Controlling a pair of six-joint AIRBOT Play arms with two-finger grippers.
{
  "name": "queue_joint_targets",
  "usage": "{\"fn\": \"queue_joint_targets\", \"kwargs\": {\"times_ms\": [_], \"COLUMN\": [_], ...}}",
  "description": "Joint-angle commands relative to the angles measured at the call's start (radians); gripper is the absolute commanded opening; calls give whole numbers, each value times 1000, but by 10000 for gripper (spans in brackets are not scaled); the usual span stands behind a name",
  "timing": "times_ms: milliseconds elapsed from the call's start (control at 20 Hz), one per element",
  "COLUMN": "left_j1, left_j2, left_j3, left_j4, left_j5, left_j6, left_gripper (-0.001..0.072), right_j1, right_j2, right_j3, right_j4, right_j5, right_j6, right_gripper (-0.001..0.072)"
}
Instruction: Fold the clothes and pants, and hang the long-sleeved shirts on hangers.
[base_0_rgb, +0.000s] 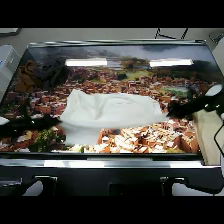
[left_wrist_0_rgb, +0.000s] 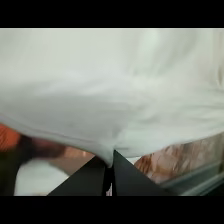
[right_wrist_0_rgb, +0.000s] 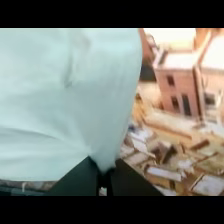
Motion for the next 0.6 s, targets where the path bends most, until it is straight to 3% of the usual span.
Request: {"fn": "queue_joint_targets", "kwargs": {"times_ms": [0, 150, 250, 550], "left_j1": [2, 2, 2, 2], "left_j2": [129, 202, 248, 396], "left_j3": [445, 877, 1031, 1077], "left_j4": [-1, 29, 29, 39], "left_j5": [24, 141, 156, 217], "left_j6": [2, 2, -7, -79], "left_gripper": [16, 16, 16, 15], "right_j1": [1, 1, 1, 1], "right_j2": [144, 290, 407, 613], "right_j3": [398, 697, 743, 736], "right_j4": [-5, -27, -27, -138], "right_j5": [-72, -259, -299, -288], "right_j6": [-55, -55, -53, -48], "right_gripper": [39, 39, 39, 39]}}
